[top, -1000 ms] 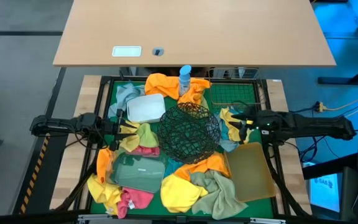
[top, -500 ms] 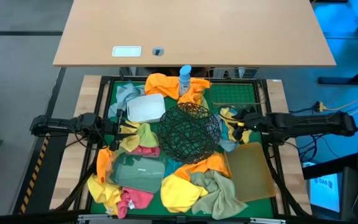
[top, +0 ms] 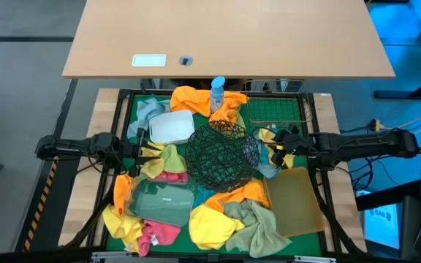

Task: Sort microfiber towel by color & place in baskets
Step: Put the yellow microfiber towel into the square wire basket

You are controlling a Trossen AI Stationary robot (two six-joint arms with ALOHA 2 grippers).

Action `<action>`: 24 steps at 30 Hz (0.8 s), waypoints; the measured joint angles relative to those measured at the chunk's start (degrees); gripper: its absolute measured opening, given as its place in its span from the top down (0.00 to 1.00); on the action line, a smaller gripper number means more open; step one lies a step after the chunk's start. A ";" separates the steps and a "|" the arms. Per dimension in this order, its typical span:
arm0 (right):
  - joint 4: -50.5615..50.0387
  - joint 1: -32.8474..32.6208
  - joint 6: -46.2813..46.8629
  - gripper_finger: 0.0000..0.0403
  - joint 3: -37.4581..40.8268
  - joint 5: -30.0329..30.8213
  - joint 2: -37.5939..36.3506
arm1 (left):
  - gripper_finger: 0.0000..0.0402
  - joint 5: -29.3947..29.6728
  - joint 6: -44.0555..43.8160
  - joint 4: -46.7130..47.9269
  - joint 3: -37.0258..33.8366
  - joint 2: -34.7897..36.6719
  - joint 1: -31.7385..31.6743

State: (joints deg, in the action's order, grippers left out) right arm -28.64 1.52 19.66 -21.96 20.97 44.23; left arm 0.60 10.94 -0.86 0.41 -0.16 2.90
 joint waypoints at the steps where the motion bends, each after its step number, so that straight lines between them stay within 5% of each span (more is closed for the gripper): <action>1: 0.00 0.00 0.00 0.72 0.00 0.00 0.13 | 0.70 0.00 0.00 0.00 0.00 0.00 0.02; 7: 0.08 0.00 -0.09 0.98 0.00 -1.03 0.29 | 0.70 -0.01 0.00 0.00 0.01 0.00 0.01; 15: 1.35 0.00 -0.79 0.97 -1.12 -1.08 0.28 | 0.70 0.00 0.00 0.00 0.01 0.00 0.01; 24: 0.97 0.00 -6.80 0.99 -11.10 -1.07 0.26 | 0.70 -0.01 0.00 0.00 0.01 0.01 0.02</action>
State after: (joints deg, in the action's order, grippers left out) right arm -27.67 1.52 12.86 -33.05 19.90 44.49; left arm 0.59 10.94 -0.86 0.42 -0.16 2.91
